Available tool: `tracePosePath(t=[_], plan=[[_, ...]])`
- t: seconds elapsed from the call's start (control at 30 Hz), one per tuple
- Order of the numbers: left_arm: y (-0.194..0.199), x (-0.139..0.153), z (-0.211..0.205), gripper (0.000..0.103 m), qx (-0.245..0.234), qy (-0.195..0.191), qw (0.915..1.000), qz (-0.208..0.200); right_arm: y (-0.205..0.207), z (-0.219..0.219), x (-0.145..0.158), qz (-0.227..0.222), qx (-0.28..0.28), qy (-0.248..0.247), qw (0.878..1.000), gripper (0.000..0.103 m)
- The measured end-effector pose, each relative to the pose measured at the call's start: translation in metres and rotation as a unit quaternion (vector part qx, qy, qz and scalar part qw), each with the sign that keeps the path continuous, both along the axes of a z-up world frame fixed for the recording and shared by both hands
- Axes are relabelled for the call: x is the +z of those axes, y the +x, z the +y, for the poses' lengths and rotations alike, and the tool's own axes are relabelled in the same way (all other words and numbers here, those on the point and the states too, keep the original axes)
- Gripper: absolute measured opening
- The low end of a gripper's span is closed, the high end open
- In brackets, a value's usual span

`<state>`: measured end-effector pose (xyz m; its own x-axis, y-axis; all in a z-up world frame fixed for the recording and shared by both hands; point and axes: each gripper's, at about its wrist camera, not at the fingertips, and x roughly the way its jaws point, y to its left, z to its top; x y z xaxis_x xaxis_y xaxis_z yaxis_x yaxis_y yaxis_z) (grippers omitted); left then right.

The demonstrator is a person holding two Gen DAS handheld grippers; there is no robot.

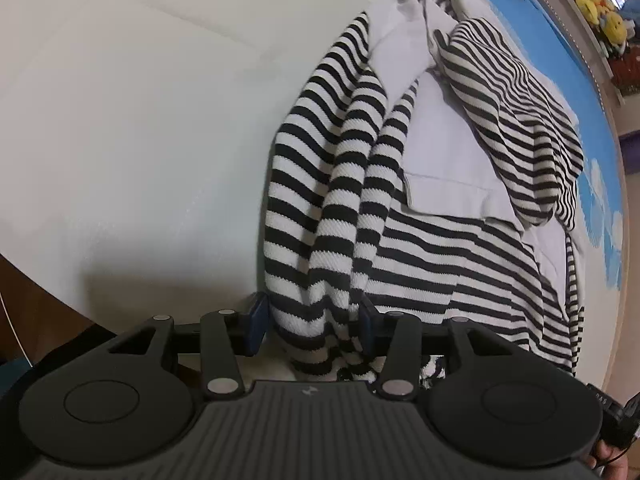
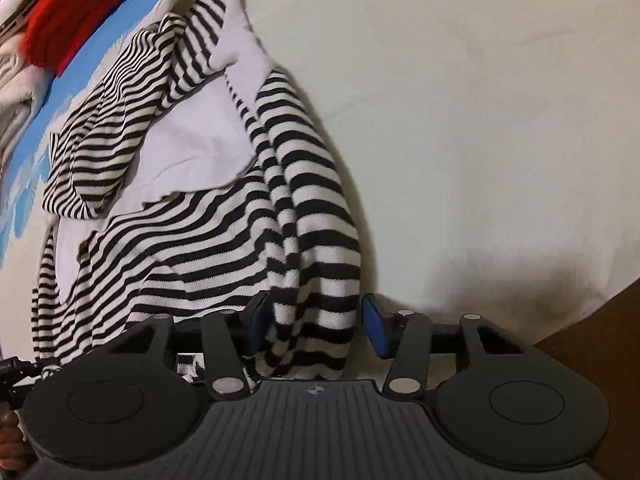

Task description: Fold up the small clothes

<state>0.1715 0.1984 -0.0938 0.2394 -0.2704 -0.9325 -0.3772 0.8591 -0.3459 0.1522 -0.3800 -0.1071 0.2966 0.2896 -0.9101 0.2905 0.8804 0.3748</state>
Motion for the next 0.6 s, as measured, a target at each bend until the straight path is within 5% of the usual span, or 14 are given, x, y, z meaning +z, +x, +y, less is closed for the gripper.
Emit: tracePosePath(t=[0.33, 0.37, 0.43, 0.47, 0.6], plan=[[0.000, 0.000, -0.004, 0.046, -0.007, 0.005, 1.0000, -0.004, 0.001, 0.006, 0.003, -0.010, 0.007, -0.014, 1.000, 0.048], [0.000, 0.000, -0.005, 0.043, -0.010, 0.005, 0.9999, -0.006, 0.001, 0.006, 0.003, -0.012, 0.006, -0.015, 1.000, 0.039], [0.000, 0.002, -0.008, 0.015, -0.021, 0.004, 0.9997, -0.015, 0.000, 0.004, 0.004, -0.020, 0.006, -0.008, 1.000, 0.020], [-0.001, 0.004, -0.009, 0.010, -0.029, 0.004, 0.9993, -0.023, 0.000, 0.003, 0.006, -0.026, 0.005, -0.004, 1.000, 0.013], [-0.009, 0.027, -0.014, 0.007, -0.061, 0.029, 0.9950, -0.074, -0.006, 0.002, 0.021, -0.074, 0.017, 0.008, 0.997, 0.007]])
